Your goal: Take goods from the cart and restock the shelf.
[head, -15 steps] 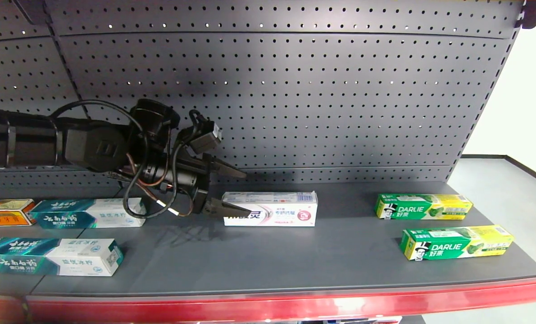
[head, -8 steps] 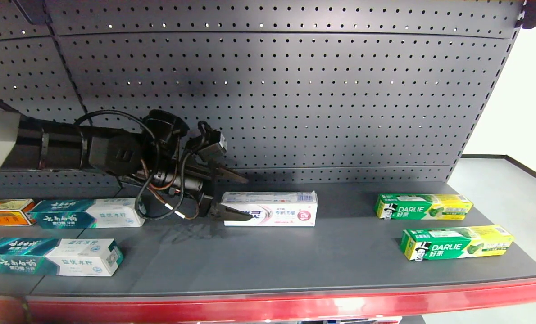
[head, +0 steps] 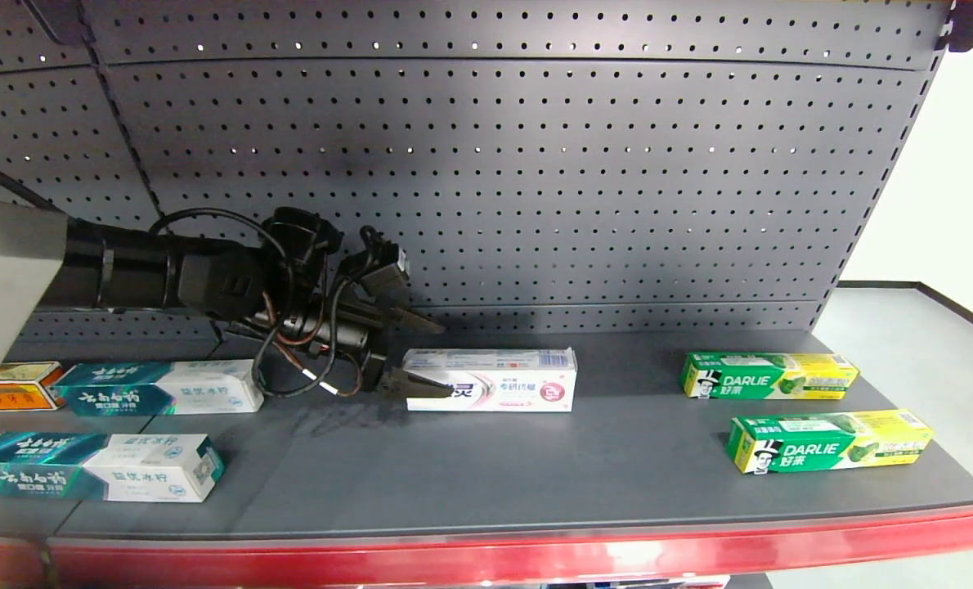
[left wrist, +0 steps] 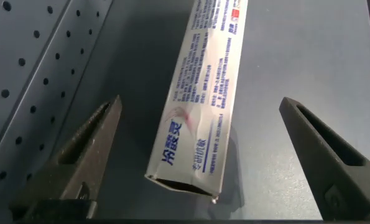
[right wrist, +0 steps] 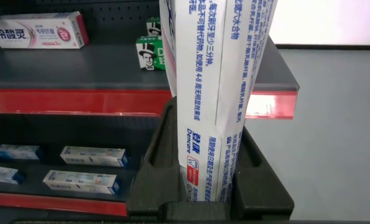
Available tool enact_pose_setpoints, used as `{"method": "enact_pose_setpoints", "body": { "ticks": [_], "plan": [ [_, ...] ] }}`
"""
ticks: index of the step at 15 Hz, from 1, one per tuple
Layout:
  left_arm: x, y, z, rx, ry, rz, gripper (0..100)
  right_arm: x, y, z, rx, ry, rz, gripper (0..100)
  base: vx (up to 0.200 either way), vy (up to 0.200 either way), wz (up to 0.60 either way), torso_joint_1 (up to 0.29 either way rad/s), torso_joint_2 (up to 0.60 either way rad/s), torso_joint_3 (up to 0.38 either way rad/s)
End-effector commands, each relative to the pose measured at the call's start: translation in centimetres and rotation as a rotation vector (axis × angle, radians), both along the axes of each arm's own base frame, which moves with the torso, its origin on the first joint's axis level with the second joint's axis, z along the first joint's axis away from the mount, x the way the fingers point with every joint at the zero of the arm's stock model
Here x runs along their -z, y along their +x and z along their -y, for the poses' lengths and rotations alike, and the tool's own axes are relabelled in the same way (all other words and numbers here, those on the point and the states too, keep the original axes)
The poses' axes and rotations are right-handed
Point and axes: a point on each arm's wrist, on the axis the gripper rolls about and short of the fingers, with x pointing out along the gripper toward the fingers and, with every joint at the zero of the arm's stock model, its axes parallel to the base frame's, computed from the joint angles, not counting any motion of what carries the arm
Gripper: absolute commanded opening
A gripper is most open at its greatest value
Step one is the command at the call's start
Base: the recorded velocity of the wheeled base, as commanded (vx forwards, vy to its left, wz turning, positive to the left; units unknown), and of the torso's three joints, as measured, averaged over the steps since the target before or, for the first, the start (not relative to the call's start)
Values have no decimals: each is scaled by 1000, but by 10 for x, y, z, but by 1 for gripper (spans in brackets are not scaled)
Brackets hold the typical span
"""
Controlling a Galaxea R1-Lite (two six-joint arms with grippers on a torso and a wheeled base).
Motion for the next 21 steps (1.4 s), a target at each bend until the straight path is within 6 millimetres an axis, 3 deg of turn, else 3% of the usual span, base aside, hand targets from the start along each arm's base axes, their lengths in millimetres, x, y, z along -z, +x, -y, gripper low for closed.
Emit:
{"method": "enact_pose_setpoints", "body": {
  "ticks": [1,9,21],
  "plan": [
    [2,3,3,3,6,-13,100,2,1,0,0,-3,-8,0,0,0,0,0,0,0],
    [-6,5,8,8,22,-37,100,3,1,0,1,-1,-8,0,0,0,0,0,0,0],
    [11,7,11,4,95,-57,100,3,1,0,1,0,-10,0,0,0,0,0,0,0]
  ]
}}
